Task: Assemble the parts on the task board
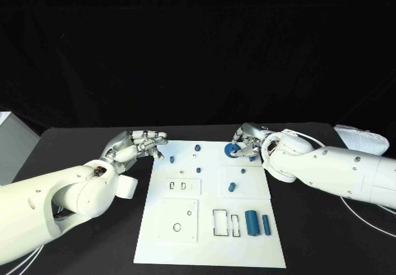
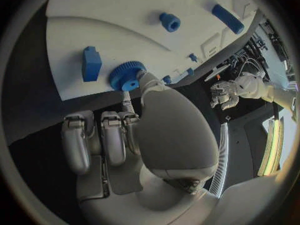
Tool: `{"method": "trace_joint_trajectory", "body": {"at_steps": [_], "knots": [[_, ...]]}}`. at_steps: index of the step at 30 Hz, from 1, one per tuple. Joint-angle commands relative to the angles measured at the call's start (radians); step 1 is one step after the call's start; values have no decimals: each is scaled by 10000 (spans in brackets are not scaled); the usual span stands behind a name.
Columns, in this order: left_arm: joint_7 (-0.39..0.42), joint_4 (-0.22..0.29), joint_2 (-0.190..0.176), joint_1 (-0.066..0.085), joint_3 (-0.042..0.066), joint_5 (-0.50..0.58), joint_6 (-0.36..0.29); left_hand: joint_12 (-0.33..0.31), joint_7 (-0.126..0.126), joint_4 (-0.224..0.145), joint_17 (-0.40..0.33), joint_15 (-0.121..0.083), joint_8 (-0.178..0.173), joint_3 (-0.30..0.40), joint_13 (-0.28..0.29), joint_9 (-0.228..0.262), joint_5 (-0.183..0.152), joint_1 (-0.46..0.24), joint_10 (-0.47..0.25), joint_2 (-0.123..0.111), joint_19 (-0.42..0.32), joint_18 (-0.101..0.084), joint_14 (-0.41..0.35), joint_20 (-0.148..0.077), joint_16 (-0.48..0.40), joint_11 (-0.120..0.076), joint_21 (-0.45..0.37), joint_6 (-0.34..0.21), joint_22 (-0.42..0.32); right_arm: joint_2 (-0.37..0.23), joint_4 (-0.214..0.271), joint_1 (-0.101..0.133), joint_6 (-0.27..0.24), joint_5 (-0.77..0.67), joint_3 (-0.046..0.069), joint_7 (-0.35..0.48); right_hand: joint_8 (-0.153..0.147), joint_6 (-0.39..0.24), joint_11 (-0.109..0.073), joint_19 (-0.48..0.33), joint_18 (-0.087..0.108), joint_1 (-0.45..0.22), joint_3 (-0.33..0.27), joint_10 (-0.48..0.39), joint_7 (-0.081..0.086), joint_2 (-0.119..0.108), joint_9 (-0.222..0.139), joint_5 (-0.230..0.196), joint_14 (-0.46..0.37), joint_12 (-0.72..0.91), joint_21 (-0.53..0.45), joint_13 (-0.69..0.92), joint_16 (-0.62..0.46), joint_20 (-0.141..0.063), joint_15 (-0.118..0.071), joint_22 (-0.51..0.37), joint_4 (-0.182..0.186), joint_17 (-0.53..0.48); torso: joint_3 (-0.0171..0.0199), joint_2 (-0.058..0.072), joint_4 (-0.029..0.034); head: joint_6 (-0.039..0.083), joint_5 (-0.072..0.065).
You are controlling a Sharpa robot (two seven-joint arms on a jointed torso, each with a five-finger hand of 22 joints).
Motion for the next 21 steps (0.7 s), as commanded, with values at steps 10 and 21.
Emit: {"method": "trace_joint_trajectory", "body": {"at_steps": [10,21], "knots": [[52,12,21,16,10,-18,155,-20,1,13,-17,5,-42,47,12,15,13,-36,-90,8,-88,112,-69,9,62,13,39,-72,11,-55,1030,-16,-1670,-1564,-16,215,138,273,-119,1045,-141,198,874,1045,-105,-217,-19,190,1043,70,53,2632,40,-112,-99,2632,-75,2630,-15,-11,3,79,3],[47,30,49,16,10,-18,159,-19,0,10,-19,6,-42,52,13,17,14,-38,-92,9,-98,112,-73,11,65,13,50,-72,20,468,1687,16,-2016,-2278,-5,250,130,267,-114,1045,-141,129,1000,1045,-97,-295,-35,181,1043,70,53,2632,40,-117,-100,2632,-64,2630,-24,-7,6,102,38]]}}
